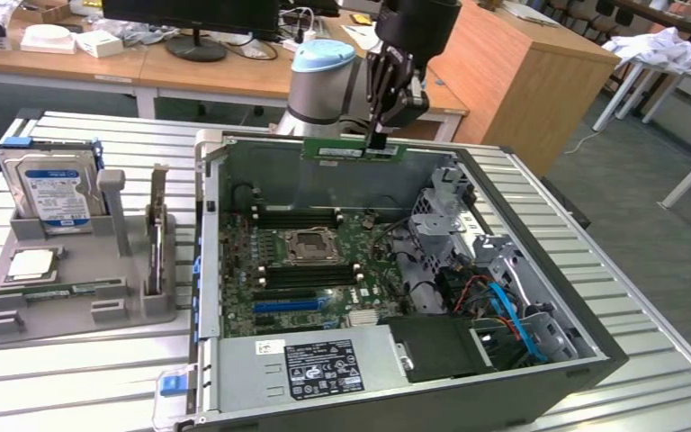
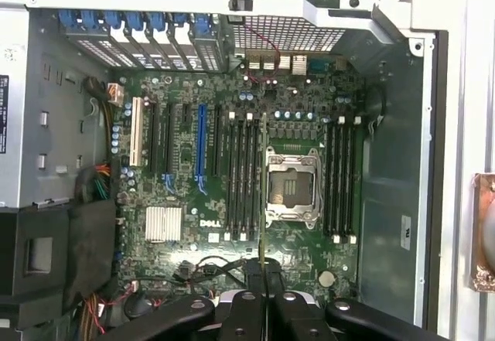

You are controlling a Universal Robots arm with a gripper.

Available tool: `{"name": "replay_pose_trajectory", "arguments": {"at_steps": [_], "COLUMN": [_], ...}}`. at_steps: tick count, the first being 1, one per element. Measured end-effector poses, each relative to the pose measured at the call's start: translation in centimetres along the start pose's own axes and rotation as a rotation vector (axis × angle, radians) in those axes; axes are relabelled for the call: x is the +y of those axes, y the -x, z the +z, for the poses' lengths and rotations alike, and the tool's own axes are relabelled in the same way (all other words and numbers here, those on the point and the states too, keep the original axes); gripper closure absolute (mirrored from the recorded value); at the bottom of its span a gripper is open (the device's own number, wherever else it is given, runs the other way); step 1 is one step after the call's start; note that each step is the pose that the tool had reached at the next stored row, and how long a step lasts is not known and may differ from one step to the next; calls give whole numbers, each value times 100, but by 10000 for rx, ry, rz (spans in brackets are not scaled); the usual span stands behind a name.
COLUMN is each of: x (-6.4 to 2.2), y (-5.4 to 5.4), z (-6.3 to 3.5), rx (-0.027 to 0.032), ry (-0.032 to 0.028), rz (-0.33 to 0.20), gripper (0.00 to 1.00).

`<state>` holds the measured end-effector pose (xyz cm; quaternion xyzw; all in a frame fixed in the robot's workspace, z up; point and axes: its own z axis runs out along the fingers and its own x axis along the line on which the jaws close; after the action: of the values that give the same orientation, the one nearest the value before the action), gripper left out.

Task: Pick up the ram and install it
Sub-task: 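Pick up the ram and move it above insertion slot, then insert the ram into the slot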

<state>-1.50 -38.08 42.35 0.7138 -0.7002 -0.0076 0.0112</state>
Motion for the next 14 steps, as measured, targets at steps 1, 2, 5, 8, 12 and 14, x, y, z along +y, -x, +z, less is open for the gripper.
{"name": "replay_pose_trajectory", "arguments": {"at_steps": [1, 2, 5, 8, 12, 14], "x": [0, 0, 1, 1, 1, 1], "y": [0, 0, 0, 0, 0, 0], "z": [0, 0, 0, 0, 0, 0], "rx": [-1, 0, -1, -1, -1, -1], "ry": [0, 0, 0, 0, 0, 0], "rz": [1, 1, 3, 3, 3, 3], "gripper": [88, 88, 88, 88, 88, 88]}}
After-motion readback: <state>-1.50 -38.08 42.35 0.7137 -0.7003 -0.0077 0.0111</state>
